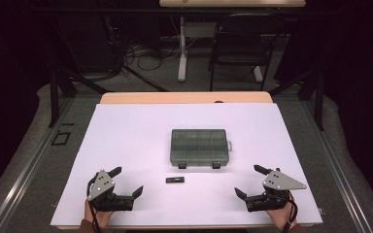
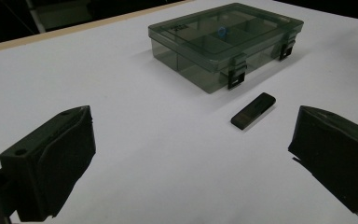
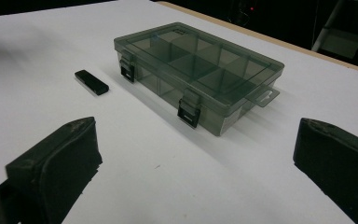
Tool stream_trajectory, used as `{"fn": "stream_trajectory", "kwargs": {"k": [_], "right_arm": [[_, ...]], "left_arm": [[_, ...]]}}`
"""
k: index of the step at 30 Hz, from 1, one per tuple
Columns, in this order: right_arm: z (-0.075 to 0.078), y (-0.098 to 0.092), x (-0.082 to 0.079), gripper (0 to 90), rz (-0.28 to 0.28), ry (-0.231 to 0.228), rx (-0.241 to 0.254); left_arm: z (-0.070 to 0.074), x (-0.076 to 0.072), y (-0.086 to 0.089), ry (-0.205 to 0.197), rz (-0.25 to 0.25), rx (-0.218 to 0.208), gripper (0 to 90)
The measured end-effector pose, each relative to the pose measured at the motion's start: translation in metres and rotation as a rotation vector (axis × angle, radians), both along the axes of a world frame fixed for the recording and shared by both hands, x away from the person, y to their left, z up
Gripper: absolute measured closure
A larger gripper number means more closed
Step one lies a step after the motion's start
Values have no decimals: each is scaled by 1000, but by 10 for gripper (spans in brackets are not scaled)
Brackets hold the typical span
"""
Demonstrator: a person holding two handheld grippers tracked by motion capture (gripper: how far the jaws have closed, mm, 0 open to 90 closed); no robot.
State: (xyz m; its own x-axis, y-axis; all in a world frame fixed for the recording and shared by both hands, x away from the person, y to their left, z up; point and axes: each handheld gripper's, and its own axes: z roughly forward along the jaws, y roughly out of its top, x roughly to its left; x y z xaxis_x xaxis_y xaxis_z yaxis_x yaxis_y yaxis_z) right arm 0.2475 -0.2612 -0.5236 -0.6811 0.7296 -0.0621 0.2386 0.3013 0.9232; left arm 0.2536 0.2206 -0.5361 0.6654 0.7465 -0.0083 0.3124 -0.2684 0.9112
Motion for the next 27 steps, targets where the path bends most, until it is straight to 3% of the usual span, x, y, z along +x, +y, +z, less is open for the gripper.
{"fn": "stream_trajectory", "kwargs": {"k": [19,27], "right_arm": [[-1,11,13,0,42,78,-5],[0,16,23,0,44,122,-20]], "left_arm": [[-1,12,-10,46,-9,6,0],[1,19,-19,82,-39,3,0]]}}
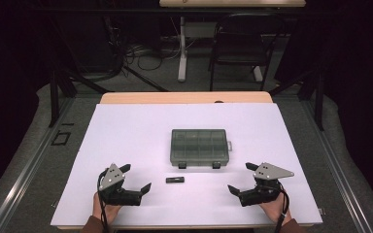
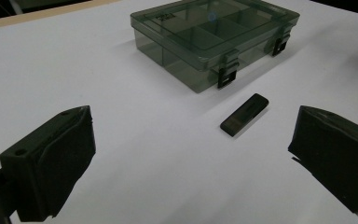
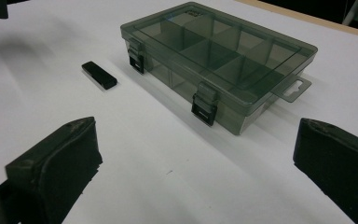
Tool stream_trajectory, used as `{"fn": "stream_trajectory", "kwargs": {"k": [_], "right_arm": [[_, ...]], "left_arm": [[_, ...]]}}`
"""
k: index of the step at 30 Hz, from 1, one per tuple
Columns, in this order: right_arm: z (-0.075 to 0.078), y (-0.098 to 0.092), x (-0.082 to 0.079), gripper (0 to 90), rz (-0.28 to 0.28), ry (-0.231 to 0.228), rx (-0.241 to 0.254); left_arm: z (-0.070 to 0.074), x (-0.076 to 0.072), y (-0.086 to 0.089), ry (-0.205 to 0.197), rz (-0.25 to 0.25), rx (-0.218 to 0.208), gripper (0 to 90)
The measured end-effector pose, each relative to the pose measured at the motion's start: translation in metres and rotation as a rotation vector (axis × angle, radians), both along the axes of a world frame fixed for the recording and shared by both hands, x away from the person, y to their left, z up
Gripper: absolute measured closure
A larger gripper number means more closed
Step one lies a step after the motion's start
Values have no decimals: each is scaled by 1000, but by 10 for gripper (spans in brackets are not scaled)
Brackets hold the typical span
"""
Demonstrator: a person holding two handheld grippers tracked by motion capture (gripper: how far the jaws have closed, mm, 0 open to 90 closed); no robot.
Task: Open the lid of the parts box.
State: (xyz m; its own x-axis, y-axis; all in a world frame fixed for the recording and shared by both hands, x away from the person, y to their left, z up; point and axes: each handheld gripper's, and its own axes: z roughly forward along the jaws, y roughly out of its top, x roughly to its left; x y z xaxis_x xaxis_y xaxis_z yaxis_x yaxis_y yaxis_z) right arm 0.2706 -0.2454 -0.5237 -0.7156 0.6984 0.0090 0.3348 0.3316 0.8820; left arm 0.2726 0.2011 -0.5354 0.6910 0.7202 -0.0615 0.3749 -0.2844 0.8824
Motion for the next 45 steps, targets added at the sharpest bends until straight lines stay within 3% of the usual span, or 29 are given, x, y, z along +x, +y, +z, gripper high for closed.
{"fn": "stream_trajectory", "kwargs": {"k": [8,17,22,32,35,45], "right_arm": [[1,5,11,0,1,26,-8],[0,11,25,0,12,59,-34],[-1,13,36,0,10,88,-35],[0,11,51,0,-8,130,-32],[0,11,55,0,-11,139,-44],[-1,25,74,0,6,168,-75]], "left_arm": [[3,5,-4,4,3,-7,0],[6,13,-13,10,-4,17,0],[4,21,-18,38,-14,26,0],[9,41,-37,46,-34,43,0],[9,49,-47,53,-48,67,0],[8,64,-64,73,-53,87,0]]}}
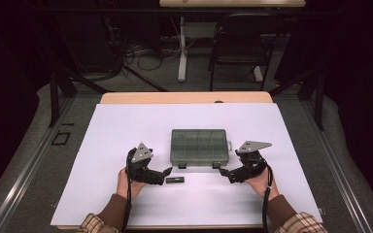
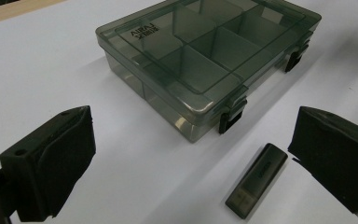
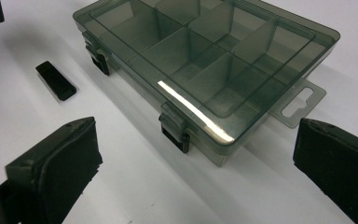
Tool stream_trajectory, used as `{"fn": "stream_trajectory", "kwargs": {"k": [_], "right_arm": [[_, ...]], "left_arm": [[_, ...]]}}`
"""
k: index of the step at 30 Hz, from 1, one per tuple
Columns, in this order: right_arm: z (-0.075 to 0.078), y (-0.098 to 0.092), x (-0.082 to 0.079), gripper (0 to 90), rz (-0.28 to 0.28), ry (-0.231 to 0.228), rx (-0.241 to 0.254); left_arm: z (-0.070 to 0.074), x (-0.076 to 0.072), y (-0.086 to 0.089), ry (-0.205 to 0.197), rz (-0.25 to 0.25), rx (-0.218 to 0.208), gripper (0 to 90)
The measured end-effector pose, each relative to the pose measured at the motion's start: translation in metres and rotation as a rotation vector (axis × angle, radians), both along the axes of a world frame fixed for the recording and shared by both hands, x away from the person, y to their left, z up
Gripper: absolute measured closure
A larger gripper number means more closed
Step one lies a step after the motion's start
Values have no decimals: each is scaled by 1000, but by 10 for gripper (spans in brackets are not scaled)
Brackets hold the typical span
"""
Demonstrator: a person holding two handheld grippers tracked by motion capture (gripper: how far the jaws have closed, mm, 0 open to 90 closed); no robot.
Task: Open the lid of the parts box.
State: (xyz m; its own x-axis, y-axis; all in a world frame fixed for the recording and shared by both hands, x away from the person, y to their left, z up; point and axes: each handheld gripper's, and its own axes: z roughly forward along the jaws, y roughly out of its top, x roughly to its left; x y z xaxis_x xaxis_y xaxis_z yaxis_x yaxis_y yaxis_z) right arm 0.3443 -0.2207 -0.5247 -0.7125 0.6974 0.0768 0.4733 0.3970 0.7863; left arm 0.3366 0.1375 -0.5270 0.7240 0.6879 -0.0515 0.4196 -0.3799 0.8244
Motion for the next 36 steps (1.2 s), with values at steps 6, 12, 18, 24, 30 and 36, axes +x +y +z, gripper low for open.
{"fn": "stream_trajectory", "kwargs": {"k": [6,12,18,24,30,36], "right_arm": [[-2,7,6,0,10,14,-33],[-4,5,9,0,0,18,-35],[-8,1,9,8,-6,24,-29],[-12,3,11,40,3,25,-38],[-14,5,12,142,0,7,-47],[-15,3,12,197,-10,5,-52]], "left_arm": [[-1,9,-14,3,-9,25,0],[-5,15,-26,15,-21,64,0],[-16,15,-37,34,-31,87,7],[-19,16,-39,22,-43,116,57],[-21,18,-39,19,-36,126,150],[-23,19,-41,19,-31,144,160]]}}
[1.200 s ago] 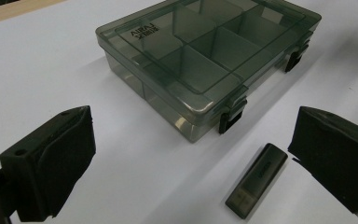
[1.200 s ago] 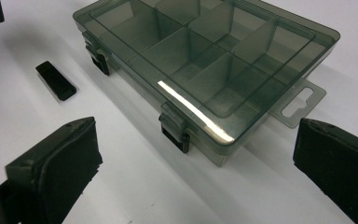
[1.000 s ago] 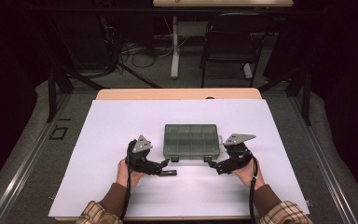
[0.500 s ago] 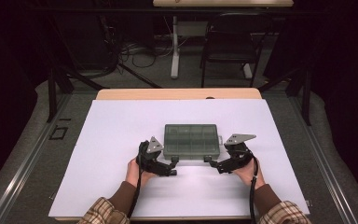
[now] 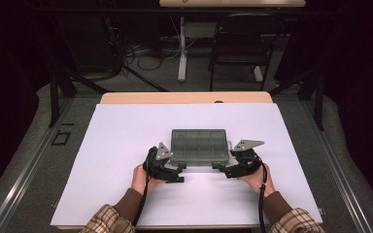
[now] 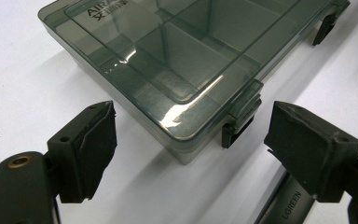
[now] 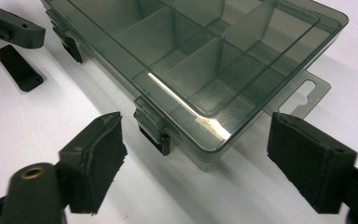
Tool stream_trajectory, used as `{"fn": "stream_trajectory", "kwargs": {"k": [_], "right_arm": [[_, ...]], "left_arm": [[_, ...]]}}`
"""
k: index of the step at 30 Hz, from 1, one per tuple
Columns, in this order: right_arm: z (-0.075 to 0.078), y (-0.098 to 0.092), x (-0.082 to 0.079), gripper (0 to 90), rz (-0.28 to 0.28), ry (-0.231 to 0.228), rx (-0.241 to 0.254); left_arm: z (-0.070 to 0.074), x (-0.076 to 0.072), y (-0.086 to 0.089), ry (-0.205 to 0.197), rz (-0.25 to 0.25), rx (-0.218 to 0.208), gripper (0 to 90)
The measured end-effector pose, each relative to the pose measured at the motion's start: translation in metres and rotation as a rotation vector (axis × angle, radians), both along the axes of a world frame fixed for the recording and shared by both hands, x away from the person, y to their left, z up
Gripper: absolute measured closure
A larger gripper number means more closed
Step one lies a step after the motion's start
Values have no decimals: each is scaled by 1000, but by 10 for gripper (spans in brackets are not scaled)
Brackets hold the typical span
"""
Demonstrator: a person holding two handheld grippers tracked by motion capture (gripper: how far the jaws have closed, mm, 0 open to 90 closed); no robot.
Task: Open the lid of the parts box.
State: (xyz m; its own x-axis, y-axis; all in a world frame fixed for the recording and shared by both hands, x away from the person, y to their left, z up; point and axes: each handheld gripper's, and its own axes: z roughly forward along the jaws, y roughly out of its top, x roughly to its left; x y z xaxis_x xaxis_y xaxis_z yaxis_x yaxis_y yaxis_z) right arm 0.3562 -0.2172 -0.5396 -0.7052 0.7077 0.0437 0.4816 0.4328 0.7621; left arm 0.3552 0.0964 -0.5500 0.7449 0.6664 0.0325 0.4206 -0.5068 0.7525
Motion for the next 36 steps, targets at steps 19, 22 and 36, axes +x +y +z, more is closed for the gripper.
{"fn": "stream_trajectory", "kwargs": {"k": [19,22,36], "right_arm": [[-3,3,1,293,-31,0,-15],[-4,3,0,296,-32,3,-18],[-7,7,2,291,-39,8,-51]], "left_arm": [[-3,3,2,20,8,-18,276],[-3,2,3,20,8,-18,284],[-3,0,4,19,10,-24,316]]}}
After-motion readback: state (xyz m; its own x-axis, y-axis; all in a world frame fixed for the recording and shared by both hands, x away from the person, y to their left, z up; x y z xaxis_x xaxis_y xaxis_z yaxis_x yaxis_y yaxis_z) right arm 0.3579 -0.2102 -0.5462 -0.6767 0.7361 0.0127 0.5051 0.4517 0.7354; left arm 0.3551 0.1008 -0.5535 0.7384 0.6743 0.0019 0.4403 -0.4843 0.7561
